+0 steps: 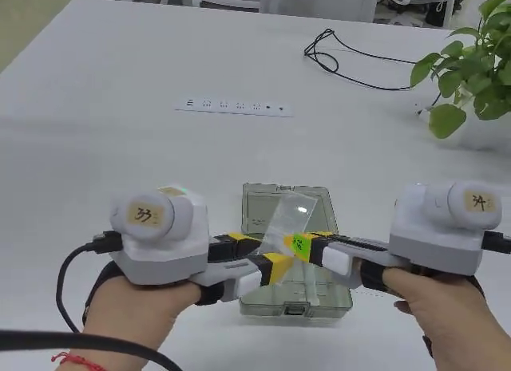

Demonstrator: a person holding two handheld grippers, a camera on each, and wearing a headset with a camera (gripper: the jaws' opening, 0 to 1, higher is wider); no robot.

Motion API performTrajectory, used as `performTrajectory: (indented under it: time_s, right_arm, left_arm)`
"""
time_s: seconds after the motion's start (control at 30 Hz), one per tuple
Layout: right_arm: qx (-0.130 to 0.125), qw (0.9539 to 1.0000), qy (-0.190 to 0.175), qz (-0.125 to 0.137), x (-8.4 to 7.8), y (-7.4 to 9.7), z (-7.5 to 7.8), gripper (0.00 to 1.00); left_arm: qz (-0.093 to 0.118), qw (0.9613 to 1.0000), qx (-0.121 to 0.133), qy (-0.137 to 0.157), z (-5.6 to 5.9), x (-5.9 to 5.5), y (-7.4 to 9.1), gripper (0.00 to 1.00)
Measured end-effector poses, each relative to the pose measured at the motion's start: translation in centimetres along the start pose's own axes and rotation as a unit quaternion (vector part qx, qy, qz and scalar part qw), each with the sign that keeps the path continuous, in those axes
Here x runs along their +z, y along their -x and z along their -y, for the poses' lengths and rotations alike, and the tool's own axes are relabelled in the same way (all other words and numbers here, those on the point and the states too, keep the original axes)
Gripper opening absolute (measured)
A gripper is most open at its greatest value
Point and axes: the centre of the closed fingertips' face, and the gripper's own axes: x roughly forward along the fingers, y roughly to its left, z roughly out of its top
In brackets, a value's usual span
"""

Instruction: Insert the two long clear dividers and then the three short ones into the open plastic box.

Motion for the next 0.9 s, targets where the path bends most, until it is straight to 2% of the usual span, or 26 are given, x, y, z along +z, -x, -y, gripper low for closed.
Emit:
performTrajectory:
  time_s: [0.07, 0.17, 0.27, 0.33, 0.63, 0.9]
  right_arm:
    - [-0.001, 0.9998, -0.018, 0.002, -0.01, -0.03, -0.17, 0.07]
    - [-0.006, 0.9998, -0.017, 0.003, 0.02, -0.03, -0.19, 0.06]
    - [-0.006, 0.9998, -0.018, 0.003, 0.0, -0.05, -0.15, 0.06]
    - [-0.007, 0.9998, -0.018, 0.001, -0.02, -0.05, -0.17, 0.06]
    - [-0.009, 0.9998, -0.018, -0.004, 0.07, -0.08, -0.12, 0.06]
    - [-0.017, 0.9997, -0.018, -0.009, 0.71, 0.39, 0.73, 0.07]
  left_arm:
    - [0.001, 1.0, -0.001, 0.001, 0.04, 0.0, -0.05, 0.3]
    - [0.001, 1.0, 0.002, -0.01, -0.13, -0.07, 0.05, 0.26]
    - [0.006, 0.9999, -0.005, 0.006, 0.12, 0.05, 0.0, 0.29]
    - [0.001, 1.0, -0.004, -0.005, 0.13, -0.15, -0.02, 0.29]
    - [-0.008, 0.9996, -0.017, -0.022, 0.56, -0.53, -0.04, 0.33]
    - [-0.012, 0.9984, -0.019, -0.051, -0.02, -0.85, 0.78, 0.44]
